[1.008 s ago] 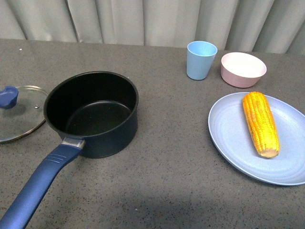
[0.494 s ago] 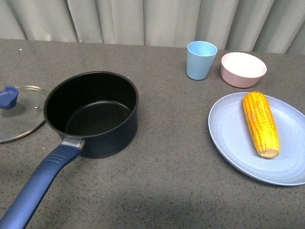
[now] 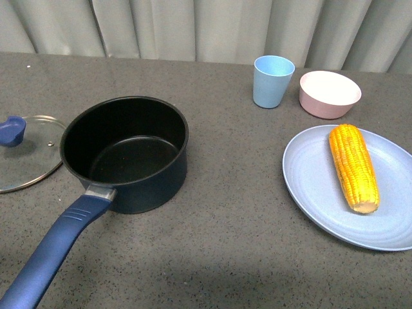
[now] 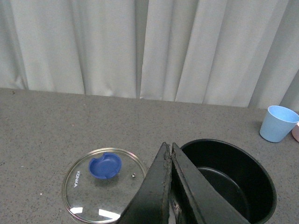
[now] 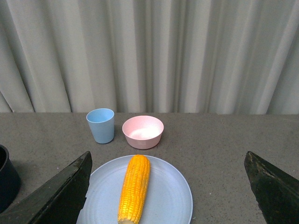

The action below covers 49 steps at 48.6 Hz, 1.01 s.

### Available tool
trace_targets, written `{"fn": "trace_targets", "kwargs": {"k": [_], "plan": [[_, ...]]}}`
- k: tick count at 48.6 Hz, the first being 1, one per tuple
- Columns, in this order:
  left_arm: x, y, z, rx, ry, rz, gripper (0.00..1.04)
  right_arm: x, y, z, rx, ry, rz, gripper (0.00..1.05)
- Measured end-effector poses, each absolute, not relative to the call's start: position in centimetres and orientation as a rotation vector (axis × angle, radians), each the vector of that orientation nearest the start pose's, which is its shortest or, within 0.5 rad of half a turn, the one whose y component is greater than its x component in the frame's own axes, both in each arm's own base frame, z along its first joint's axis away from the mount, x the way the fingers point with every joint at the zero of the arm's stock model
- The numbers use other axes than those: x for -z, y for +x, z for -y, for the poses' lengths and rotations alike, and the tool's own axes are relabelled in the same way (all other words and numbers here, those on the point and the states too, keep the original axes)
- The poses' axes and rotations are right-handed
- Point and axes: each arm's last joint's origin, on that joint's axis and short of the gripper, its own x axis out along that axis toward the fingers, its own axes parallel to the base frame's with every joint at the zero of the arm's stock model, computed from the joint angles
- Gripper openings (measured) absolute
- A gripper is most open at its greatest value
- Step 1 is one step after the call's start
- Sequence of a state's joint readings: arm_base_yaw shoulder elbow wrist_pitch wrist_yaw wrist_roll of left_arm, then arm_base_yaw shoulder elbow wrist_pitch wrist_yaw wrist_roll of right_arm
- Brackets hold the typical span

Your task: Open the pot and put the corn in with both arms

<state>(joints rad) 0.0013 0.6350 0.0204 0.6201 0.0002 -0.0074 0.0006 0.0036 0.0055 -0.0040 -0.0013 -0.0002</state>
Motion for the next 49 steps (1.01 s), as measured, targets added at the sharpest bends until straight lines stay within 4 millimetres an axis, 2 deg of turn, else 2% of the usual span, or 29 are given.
{"fn": "trace_targets", "kwargs": {"k": [29,44,49], "plan": [[-17.4,11.5,0.0,-0.001,-0.007,0.024,0.04,-16.5,9.8,0.0,-0.002,0.000,-0.002,0.95],[-17.3,10.8,0.0,-0.001,-0.008,0.023,0.04,-16.5,9.8,0.0,-0.002,0.000,-0.002,0.95],[-16.8,10.0,0.0,-0.002,-0.007,-0.010,0.04,-16.5,9.8,0.0,-0.002,0.000,-0.002,0.95]]}}
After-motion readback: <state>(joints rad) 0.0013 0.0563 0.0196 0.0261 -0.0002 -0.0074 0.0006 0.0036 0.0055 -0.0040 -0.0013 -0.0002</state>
